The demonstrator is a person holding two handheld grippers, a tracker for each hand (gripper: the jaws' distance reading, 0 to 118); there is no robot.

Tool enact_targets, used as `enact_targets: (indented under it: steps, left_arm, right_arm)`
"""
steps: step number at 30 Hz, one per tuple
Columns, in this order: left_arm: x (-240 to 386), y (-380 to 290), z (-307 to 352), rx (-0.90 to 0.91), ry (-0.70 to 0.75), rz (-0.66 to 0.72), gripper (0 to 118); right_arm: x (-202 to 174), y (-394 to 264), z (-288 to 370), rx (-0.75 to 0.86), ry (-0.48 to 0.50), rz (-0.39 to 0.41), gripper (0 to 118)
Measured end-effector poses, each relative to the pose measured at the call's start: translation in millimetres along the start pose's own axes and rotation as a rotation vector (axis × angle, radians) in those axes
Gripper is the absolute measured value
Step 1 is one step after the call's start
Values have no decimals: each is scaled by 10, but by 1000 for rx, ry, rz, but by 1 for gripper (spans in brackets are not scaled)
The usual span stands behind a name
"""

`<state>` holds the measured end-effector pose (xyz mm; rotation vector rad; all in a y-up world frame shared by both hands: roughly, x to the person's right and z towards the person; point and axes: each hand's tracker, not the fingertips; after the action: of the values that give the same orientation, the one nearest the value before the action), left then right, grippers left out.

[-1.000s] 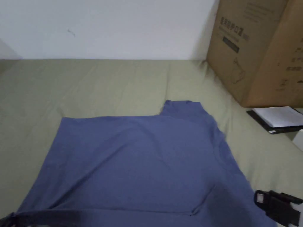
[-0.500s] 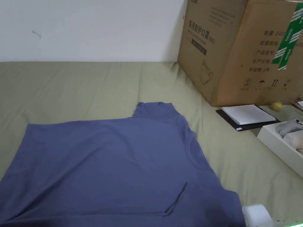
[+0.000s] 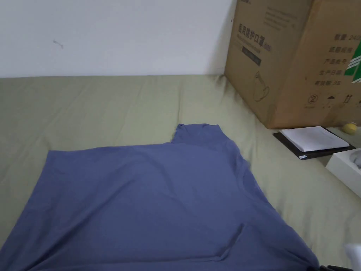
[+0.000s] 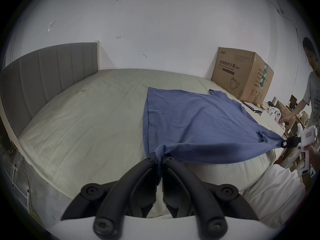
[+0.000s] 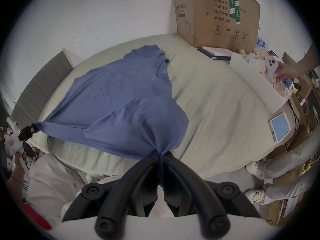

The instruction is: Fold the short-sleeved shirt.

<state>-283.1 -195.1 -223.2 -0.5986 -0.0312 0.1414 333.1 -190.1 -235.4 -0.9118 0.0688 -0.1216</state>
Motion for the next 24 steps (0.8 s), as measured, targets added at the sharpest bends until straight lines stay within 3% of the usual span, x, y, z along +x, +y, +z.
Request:
enact_targets:
  steps: [6, 10, 13, 18, 22, 24]
  left_arm:
    - [-13, 112, 88, 15, -6, -30, 4]
    - [-23, 364, -148, -44, -4, -49, 4]
    - [-64, 662, -559, -99, -13, -88, 4]
    - [-118, 1128, -1515, -177, 20, -100, 4]
    - [-150, 1330, -2178, -226, 38, -71, 5]
    - [-145, 1388, -2414, -243, 49, -48, 19]
  right_arm:
    - [-62, 238, 431, 53, 0, 15, 4]
    - [-128, 684, 310, 22, 8, 13, 4]
    - [-98, 1175, -108, -39, 61, -1, 4]
    - [-110, 2066, -1020, -85, 62, -64, 5]
    - [-204, 2516, -1745, -151, 7, -51, 5]
    - [-228, 2605, -2054, -181, -34, -55, 13]
